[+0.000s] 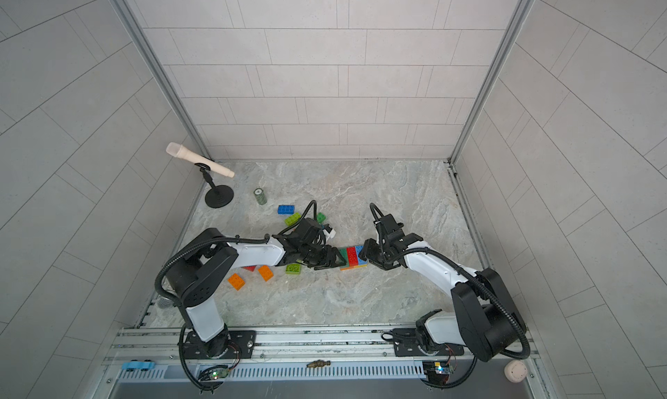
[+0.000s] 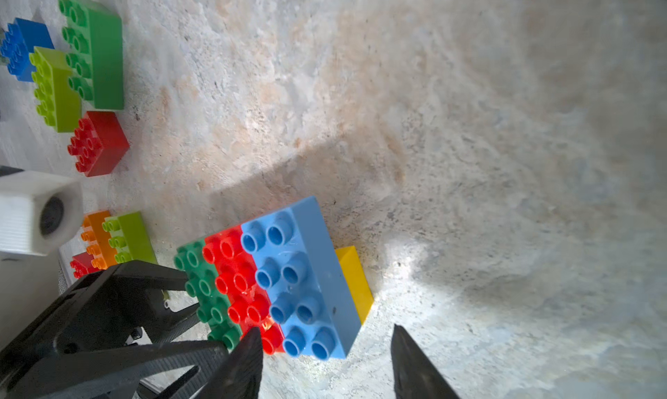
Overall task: Assemble a rectangle with lego
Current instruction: Move the lego brick at the center of the board.
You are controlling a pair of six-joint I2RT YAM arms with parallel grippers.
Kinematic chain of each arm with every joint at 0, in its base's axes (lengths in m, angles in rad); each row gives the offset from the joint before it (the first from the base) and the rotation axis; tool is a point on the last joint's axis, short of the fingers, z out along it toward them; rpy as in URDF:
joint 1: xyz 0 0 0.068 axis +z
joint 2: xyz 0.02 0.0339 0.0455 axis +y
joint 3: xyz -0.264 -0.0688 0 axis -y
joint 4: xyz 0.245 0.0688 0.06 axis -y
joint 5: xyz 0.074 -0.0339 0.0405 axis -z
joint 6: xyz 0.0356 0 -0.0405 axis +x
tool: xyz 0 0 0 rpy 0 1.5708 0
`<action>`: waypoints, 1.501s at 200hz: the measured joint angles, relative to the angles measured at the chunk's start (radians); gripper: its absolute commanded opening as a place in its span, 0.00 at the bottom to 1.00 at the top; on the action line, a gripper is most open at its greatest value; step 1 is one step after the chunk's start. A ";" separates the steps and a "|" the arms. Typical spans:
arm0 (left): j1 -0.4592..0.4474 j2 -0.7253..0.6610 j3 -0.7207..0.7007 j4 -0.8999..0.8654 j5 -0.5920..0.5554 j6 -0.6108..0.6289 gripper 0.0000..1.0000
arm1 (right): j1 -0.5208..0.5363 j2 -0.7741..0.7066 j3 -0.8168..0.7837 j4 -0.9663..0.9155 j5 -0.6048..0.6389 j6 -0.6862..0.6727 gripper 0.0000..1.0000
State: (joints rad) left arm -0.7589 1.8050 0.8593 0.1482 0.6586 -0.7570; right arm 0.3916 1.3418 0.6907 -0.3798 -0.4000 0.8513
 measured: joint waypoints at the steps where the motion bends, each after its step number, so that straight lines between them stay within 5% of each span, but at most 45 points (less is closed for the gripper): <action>1: 0.000 0.000 0.000 0.000 0.001 -0.002 0.55 | 0.000 0.002 0.001 0.000 0.000 -0.004 0.51; 50: -0.008 0.027 0.042 -0.003 0.005 -0.014 0.48 | -0.003 0.051 0.035 0.008 -0.010 -0.050 0.34; 219: -0.086 0.420 0.603 -0.040 -0.040 -0.092 0.44 | -0.395 0.131 0.121 -0.013 0.064 -0.222 0.24; 273: -0.111 0.500 0.706 0.002 -0.079 -0.136 0.49 | -0.478 0.188 0.180 -0.018 0.070 -0.300 0.25; 300: -0.121 0.500 0.706 -0.011 -0.085 -0.127 0.60 | -0.479 0.203 0.200 -0.032 0.061 -0.324 0.45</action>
State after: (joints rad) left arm -0.8799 2.3051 1.5650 0.1375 0.5735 -0.8841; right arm -0.0872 1.5444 0.8906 -0.4118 -0.3393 0.5274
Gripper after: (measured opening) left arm 0.551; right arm 0.359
